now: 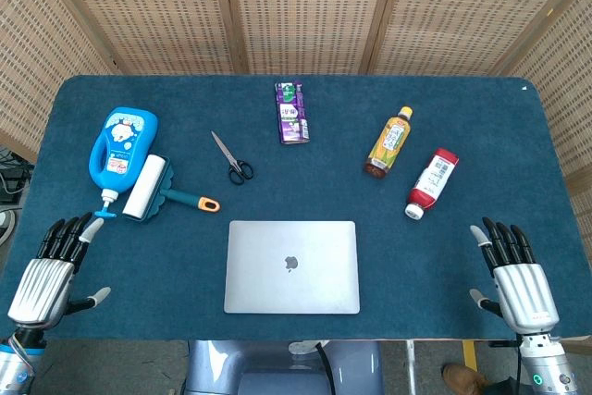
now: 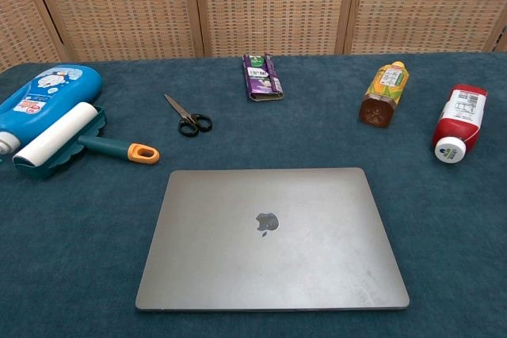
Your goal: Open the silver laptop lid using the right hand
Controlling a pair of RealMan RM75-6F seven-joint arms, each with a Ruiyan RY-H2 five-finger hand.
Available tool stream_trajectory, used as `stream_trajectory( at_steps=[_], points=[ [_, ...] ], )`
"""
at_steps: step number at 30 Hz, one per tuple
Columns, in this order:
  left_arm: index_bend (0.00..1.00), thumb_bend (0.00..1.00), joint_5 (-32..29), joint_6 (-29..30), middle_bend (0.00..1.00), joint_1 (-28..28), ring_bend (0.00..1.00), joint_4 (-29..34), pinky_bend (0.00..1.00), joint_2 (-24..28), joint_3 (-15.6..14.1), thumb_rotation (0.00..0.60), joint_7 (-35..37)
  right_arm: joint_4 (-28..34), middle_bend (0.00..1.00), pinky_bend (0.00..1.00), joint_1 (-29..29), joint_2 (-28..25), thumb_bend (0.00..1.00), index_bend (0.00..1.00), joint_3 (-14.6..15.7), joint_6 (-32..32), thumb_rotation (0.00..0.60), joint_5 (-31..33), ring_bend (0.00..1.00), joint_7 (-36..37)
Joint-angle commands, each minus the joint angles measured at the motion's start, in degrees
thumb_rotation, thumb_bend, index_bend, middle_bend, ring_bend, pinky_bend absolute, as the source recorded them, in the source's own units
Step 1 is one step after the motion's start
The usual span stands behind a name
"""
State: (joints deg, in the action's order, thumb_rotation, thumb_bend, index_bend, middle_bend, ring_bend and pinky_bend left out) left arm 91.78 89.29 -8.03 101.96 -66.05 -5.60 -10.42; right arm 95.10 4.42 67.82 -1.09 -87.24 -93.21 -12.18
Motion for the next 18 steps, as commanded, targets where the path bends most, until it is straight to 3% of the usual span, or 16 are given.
stream_trajectory(
  at_steps=[1, 7, 13, 18],
  points=[
    [0.0, 0.0, 0.4, -0.2, 0.0, 0.2, 0.0, -0.3, 0.0, 0.1, 0.4, 0.6, 0.3, -0.1, 0.0, 0.0, 0.4, 0.4, 0.0, 0.0, 0.2, 0.8, 0.6, -0.4, 0.0, -0.7],
    [0.0, 0.0, 0.4, -0.4, 0.0, 0.5, 0.0, -0.5, 0.0, 0.0, 1.1, 0.6, 0.2, 0.1, 0.0, 0.0, 3.0, 0.9, 0.0, 0.0, 1.2, 5.1, 0.6, -2.6, 0.0, -1.6],
    [0.0, 0.0, -1.1, -2.4, 0.0, -0.2, 0.0, -0.4, 0.0, -0.4, 2.4, 0.6, -0.4, 5.0, 0.0, 0.0, 11.0, -0.9, 0.0, 0.0, 2.4, 16.2, 0.6, -7.7, 0.0, -0.3],
    [0.0, 0.0, -2.4, -3.6, 0.0, -0.5, 0.0, -0.6, 0.0, -0.7, 3.2, 0.6, -0.7, 9.2, 0.0, 0.0, 20.6, -0.6, 0.0, 0.0, 1.3, 28.3, 0.6, -9.5, 0.0, 4.6]
  ],
)
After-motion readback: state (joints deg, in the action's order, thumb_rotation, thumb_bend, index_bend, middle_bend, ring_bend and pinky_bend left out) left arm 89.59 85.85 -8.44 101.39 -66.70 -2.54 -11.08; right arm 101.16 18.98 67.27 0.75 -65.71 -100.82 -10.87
